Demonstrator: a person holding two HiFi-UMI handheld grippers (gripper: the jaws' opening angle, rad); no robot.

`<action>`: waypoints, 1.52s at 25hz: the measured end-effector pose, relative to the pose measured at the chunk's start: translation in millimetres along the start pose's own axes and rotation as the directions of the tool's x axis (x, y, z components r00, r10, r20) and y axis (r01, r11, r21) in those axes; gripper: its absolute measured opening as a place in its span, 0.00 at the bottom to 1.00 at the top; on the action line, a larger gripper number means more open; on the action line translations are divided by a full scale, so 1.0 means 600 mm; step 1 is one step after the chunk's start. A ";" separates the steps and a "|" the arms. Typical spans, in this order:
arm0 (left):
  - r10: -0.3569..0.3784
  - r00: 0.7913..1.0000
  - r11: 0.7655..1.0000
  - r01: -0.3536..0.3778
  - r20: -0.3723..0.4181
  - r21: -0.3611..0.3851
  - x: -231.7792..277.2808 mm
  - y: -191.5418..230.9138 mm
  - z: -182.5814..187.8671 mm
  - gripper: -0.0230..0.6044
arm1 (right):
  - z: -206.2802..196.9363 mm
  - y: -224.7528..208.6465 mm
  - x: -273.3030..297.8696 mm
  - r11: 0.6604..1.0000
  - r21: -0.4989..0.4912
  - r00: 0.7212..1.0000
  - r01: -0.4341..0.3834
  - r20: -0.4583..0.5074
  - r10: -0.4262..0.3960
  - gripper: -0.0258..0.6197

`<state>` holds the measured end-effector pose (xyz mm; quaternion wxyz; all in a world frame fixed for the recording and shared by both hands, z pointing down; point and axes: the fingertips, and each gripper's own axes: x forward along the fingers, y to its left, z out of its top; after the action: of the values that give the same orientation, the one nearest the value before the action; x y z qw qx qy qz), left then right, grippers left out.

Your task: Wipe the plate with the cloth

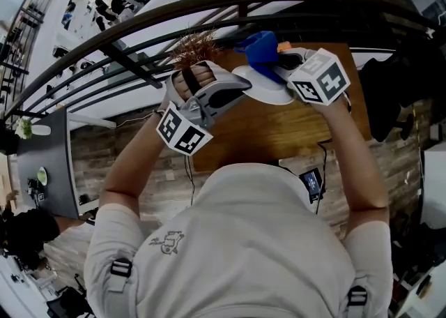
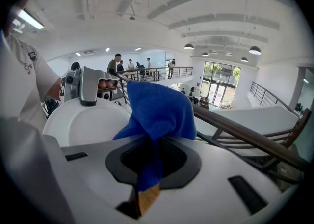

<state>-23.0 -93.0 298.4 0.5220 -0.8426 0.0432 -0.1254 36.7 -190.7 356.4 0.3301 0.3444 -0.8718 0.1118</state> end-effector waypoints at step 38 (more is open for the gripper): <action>0.020 0.999 0.991 -0.016 -0.027 0.136 -0.012 0.022 0.011 0.06 | 0.022 0.006 -0.032 0.996 -0.008 0.995 -0.094 -0.035 0.094 0.11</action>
<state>-27.3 -92.0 282.9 0.5786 -0.8028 0.0495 -0.1355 38.2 -183.5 334.3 0.3411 0.2994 -0.8817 0.1292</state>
